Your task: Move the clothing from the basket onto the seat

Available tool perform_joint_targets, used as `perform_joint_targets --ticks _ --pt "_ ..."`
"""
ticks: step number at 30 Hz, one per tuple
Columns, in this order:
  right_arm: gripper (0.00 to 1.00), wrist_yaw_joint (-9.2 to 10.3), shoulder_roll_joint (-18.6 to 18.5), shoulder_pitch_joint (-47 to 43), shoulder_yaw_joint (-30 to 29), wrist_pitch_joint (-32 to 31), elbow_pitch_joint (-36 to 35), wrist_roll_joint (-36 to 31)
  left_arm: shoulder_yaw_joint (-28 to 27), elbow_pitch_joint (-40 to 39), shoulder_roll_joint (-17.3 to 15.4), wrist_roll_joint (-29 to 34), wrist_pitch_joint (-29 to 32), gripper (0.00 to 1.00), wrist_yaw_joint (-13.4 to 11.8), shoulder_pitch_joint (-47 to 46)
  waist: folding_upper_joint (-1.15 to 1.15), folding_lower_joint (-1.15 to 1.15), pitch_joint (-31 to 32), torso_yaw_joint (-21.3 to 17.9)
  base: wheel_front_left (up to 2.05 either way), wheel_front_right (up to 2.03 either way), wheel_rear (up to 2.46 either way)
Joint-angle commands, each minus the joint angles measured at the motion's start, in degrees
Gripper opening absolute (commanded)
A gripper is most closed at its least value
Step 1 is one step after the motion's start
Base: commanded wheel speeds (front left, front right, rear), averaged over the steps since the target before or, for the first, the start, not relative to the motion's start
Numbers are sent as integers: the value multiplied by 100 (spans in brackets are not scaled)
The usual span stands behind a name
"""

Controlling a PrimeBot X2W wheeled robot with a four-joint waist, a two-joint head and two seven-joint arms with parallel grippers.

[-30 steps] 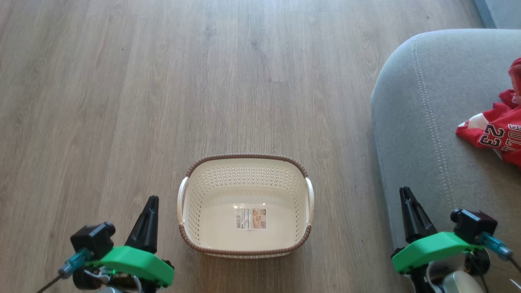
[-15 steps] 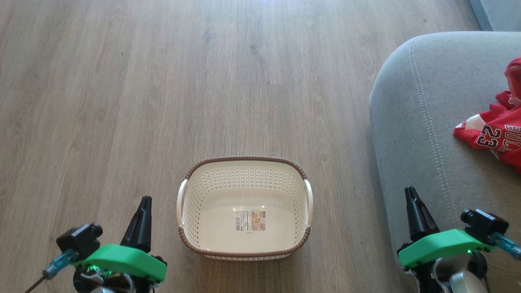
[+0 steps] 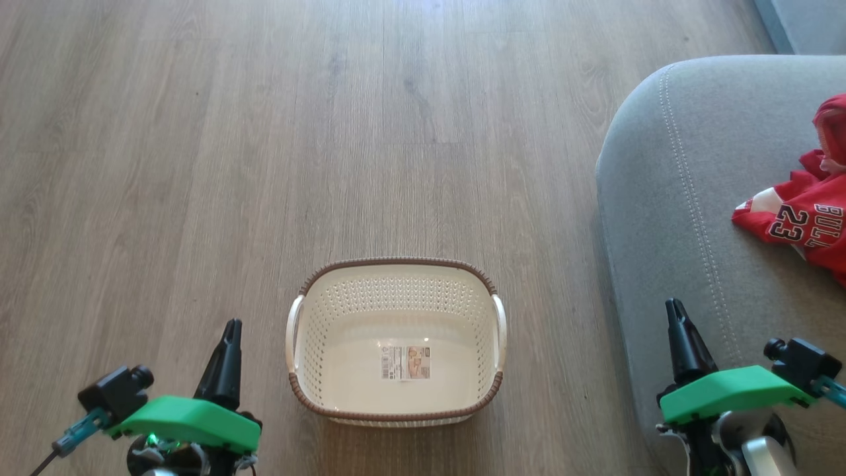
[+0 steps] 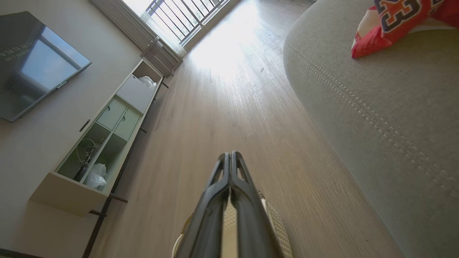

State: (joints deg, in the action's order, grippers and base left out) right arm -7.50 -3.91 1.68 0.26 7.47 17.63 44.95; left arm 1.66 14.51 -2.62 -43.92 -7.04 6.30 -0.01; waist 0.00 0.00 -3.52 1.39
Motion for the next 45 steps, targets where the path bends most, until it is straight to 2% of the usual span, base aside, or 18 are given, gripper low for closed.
perform_joint_targets --ticks 1,45 --pt "0 0 -57 228 -1 -37 -209 184 -156 -139 -41 -166 50 0 22 -314 0 0 7 -3 0 0 0" --pt "0 1 -35 347 -292 -738 -301 2861 -513 -86 -50 -2851 778 0 77 -486 0 0 194 -81 0 0 0"
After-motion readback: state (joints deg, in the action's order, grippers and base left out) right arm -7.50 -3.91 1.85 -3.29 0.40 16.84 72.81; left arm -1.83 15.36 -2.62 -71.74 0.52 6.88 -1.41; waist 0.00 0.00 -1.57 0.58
